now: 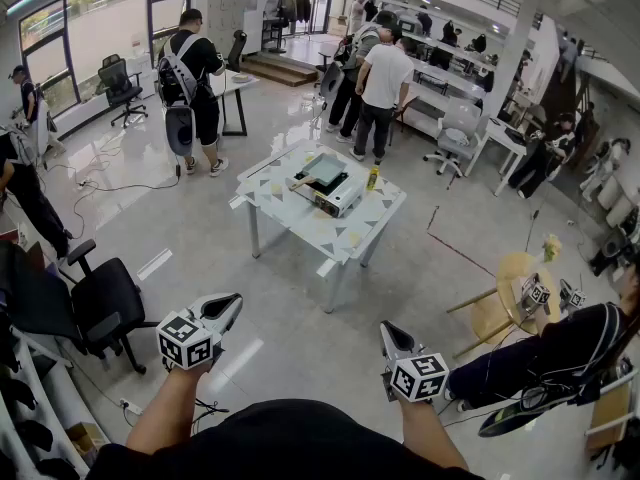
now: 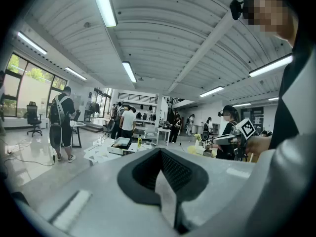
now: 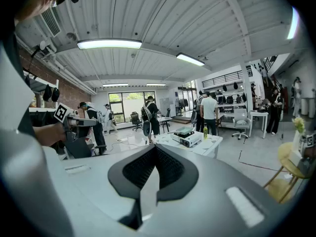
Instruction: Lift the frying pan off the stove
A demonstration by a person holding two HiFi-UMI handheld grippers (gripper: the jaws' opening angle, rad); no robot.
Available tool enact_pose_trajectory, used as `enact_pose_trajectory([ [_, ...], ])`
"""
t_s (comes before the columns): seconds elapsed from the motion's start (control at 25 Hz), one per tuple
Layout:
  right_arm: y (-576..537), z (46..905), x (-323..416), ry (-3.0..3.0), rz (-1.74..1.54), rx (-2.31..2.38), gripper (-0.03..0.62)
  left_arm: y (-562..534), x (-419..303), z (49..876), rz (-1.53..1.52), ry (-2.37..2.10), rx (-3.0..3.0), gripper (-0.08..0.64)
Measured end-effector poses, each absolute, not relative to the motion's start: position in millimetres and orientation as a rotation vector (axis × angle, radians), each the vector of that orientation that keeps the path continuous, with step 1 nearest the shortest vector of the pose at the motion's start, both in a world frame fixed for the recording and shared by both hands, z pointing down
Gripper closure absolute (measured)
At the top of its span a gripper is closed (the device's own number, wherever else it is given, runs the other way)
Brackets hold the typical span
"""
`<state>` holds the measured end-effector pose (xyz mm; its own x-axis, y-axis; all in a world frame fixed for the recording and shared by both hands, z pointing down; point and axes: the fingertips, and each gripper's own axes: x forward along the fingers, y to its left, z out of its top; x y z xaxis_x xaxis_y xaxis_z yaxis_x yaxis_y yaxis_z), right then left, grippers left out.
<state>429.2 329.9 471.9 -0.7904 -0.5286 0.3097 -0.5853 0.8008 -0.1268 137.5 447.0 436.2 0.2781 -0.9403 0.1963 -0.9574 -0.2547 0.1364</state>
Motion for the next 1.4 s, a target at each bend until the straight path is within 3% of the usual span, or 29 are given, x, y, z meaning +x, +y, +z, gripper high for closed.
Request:
enact_pose_trajectory([
  [0.72,277,449,420,-2.834,0.31,0.81,0.566,431,143,447,0.175,-1.815,2.235,0.56],
  [1.4,221,448,308,-2.815,0.362,0.865,0.563,341,17,458,0.193,-1.705,2.294,0.56],
])
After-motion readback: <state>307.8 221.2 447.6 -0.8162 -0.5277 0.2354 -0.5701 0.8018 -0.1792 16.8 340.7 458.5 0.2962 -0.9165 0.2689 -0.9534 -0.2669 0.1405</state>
